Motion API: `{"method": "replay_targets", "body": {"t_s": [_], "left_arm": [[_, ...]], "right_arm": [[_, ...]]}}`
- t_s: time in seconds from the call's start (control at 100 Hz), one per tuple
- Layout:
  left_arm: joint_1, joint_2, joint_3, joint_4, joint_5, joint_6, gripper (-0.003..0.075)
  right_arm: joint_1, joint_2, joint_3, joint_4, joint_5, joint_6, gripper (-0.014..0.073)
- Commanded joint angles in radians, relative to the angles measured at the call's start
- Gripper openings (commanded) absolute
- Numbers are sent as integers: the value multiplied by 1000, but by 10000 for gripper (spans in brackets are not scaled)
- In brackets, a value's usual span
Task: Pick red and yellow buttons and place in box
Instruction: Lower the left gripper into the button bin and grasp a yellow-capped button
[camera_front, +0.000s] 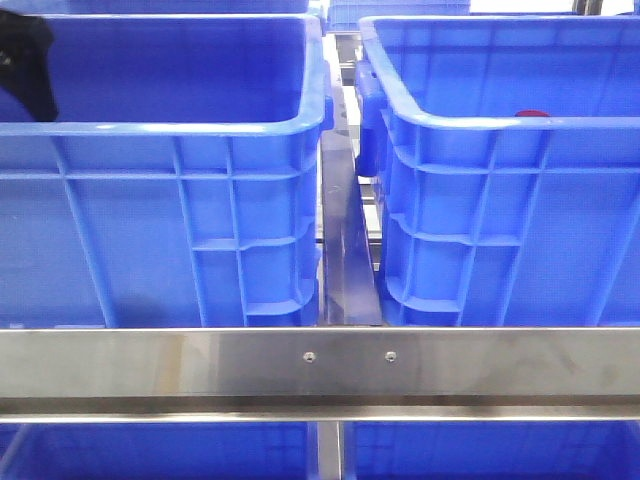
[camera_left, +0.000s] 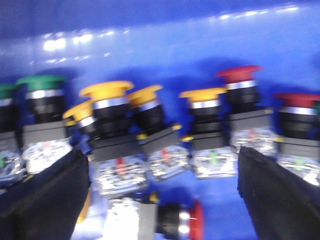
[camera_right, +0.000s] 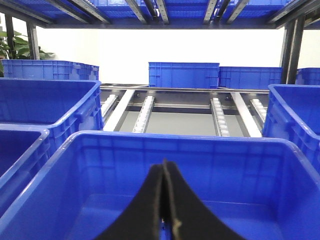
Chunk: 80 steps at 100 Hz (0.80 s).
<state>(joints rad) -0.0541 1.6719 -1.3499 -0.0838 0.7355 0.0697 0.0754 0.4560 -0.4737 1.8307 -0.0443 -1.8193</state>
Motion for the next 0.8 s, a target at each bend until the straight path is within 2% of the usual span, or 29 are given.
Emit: {"method": "replay_targets", "body": {"t_s": [0.0, 0.79], "left_arm": [[21, -28, -33, 3, -46, -14, 568], [43, 110, -33, 14, -84, -11, 567]], "right_arm": [[0, 3, -26, 88, 29, -1, -68], [0, 3, -25, 88, 29, -1, -68]]}}
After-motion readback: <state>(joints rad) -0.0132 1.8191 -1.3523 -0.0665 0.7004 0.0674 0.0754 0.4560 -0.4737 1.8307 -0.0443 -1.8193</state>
